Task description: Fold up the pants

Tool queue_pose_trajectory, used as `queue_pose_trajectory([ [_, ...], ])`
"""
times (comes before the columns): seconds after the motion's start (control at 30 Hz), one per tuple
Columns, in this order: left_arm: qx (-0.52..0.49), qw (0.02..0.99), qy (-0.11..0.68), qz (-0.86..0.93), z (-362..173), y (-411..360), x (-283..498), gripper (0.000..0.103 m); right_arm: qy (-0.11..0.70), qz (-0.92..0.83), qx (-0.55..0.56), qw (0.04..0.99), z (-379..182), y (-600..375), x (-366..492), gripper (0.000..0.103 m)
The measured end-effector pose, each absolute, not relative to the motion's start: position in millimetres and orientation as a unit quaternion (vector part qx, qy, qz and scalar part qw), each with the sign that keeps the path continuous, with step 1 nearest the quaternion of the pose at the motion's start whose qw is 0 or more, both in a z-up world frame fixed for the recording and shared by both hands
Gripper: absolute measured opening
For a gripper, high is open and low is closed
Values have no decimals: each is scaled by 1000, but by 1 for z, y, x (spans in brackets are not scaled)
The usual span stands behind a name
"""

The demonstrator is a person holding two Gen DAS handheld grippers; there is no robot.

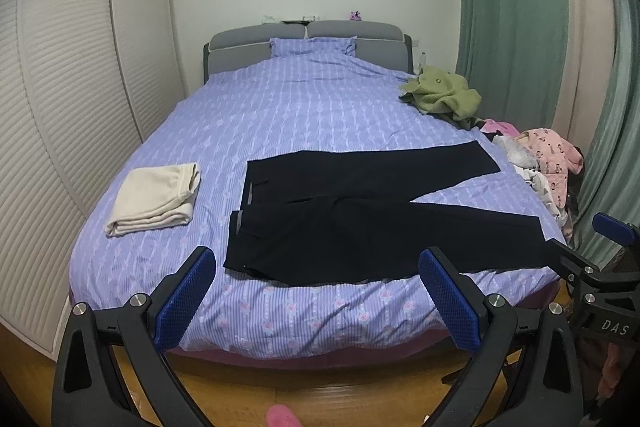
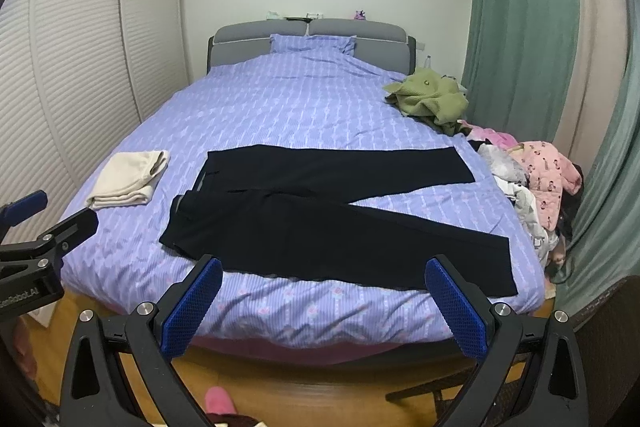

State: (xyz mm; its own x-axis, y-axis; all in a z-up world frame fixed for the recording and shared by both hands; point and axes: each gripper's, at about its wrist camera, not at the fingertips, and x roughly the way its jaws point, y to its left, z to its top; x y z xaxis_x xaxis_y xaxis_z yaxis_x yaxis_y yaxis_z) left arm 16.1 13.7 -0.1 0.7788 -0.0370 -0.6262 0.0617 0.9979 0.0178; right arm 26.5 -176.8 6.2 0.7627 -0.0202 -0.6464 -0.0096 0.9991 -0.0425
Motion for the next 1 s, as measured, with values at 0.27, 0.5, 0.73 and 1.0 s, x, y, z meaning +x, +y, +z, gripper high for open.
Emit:
queue_pose_trajectory([
  [0.27,10,935,355,15,-39,41,37,103,369,8,-17,929,-34,-173,55,103],
  [0.5,8,922,385,37,-80,77,83,103,411,32,7,911,-80,-155,103,103],
  [0.73,19,893,449,9,-141,104,170,103,463,10,25,886,-134,-137,179,103],
  [1.0,23,851,524,28,-217,120,237,103,538,-51,77,838,-216,-139,235,102],
])
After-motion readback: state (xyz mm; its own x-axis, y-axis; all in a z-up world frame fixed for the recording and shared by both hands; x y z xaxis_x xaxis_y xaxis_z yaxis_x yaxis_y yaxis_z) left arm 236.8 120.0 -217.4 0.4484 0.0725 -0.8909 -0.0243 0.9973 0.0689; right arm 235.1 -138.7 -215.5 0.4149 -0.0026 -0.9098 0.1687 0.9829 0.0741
